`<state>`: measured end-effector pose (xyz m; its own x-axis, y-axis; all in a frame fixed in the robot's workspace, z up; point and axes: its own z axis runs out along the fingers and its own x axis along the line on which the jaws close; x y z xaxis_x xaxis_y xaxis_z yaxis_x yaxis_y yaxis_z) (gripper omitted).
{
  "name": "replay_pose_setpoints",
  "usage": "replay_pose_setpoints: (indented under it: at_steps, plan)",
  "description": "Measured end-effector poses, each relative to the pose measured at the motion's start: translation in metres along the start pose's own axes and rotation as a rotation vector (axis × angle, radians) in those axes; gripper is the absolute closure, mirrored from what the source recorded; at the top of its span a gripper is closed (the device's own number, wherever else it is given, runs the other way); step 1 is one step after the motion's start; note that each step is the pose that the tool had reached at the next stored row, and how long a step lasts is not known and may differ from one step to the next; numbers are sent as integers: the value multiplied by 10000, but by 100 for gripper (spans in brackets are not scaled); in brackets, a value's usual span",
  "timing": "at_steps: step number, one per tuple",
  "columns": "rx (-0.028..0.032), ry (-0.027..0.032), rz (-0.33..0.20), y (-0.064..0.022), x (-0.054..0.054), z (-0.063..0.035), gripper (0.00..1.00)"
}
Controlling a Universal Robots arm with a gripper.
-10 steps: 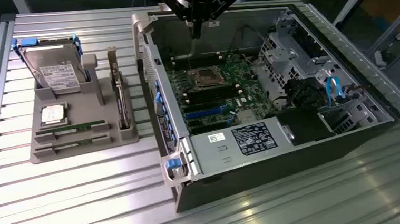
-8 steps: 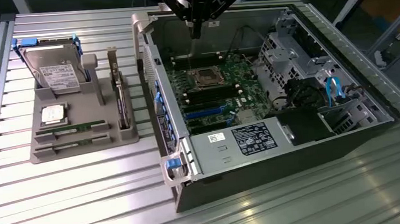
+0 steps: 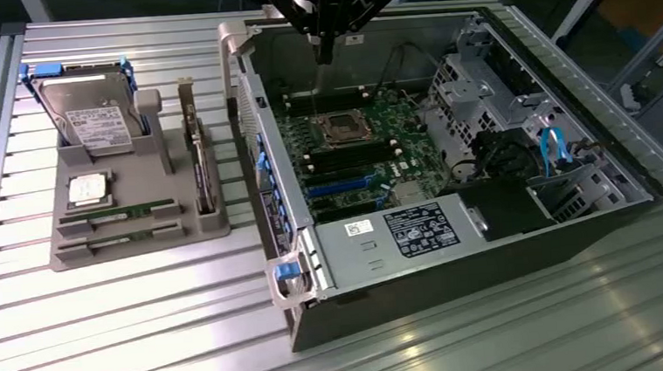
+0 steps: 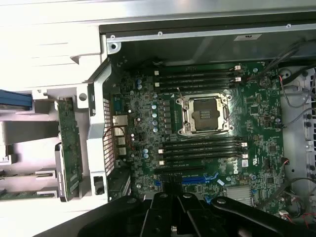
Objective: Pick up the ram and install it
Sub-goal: 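Reach for the ram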
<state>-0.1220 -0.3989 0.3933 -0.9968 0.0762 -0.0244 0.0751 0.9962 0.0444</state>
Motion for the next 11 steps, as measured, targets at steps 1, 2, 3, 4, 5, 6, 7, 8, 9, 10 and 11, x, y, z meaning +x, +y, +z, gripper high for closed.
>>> replay_pose_setpoints:
  at_steps: [1, 2, 3, 4, 5, 6, 7, 8, 9, 10, 11]
  plan:
    - [0, 0, 0, 0, 0, 0, 90]
    - [0, -1, 0, 0, 0, 0, 90]
    - [0, 0, 0, 0, 0, 0, 90]
    - [1, 0, 0, 0, 0, 0, 90]
    - [0, -1, 1, -1, 12, 0, 90]
    - [1, 0, 0, -3, 43, -1, 90]
    - [1, 0, -1, -5, 68, -2, 90]
    - [0, 0, -1, -7, 91, -3, 90]
    - [0, -1, 0, -9, 114, -3, 90]
    - [0, 0, 1, -10, 137, -4, 90]
    - [0, 0, 1, -12, 158, -5, 90]
